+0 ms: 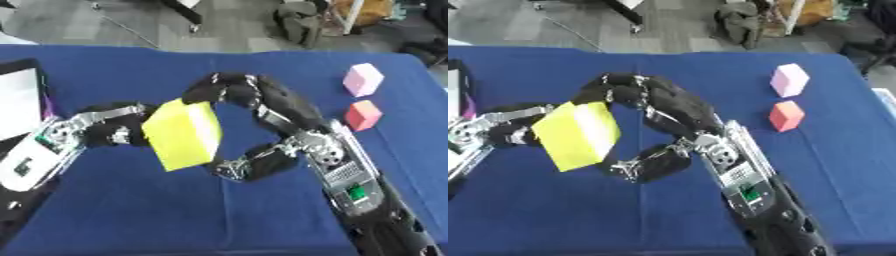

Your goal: Pick up the objects with one hand, pass them to the other hand, and then place them into the box on the other side of the table.

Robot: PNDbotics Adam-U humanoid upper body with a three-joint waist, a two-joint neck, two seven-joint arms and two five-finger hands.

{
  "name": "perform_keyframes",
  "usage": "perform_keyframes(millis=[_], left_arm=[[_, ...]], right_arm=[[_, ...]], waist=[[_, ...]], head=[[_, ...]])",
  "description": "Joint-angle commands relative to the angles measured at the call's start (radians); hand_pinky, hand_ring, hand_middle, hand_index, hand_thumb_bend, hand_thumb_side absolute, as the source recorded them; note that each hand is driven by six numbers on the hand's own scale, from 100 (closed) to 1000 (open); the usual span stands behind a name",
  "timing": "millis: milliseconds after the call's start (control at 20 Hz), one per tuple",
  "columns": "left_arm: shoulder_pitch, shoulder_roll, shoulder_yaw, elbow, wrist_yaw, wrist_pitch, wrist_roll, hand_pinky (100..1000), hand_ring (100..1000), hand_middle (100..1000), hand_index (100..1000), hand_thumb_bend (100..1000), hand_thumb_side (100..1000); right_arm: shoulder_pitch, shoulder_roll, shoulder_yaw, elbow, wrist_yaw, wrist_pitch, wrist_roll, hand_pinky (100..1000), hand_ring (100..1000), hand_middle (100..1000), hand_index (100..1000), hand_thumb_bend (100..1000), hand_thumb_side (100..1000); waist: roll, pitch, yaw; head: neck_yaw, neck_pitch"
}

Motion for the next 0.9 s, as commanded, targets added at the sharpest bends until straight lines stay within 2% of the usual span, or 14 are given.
perform_keyframes(millis=[50, 350, 900], left_arm=[[-0.010, 0.031, 0.019, -0.028, 0.002, -0.012, -0.012, 757, 739, 636, 774, 938, 704], [-0.013, 0.034, 0.023, -0.059, -0.014, -0.031, -0.001, 775, 765, 652, 781, 940, 702], [-0.034, 0.028, 0.018, -0.070, -0.036, -0.036, 0.013, 778, 768, 649, 782, 942, 704]], right_arm=[[-0.006, -0.011, -0.012, -0.019, 0.001, 0.002, -0.009, 683, 597, 307, 403, 100, 199], [-0.005, -0.010, -0.017, -0.020, 0.018, 0.009, -0.012, 680, 595, 309, 406, 100, 204], [-0.017, -0.005, -0.013, 0.011, 0.194, 0.004, -0.067, 674, 590, 325, 420, 100, 205]], waist=[[0.005, -0.008, 0.000], [0.006, -0.007, 0.001], [0.008, -0.005, 0.007]], head=[[-0.001, -0.002], [0.000, -0.002], [-0.003, -0.002]])
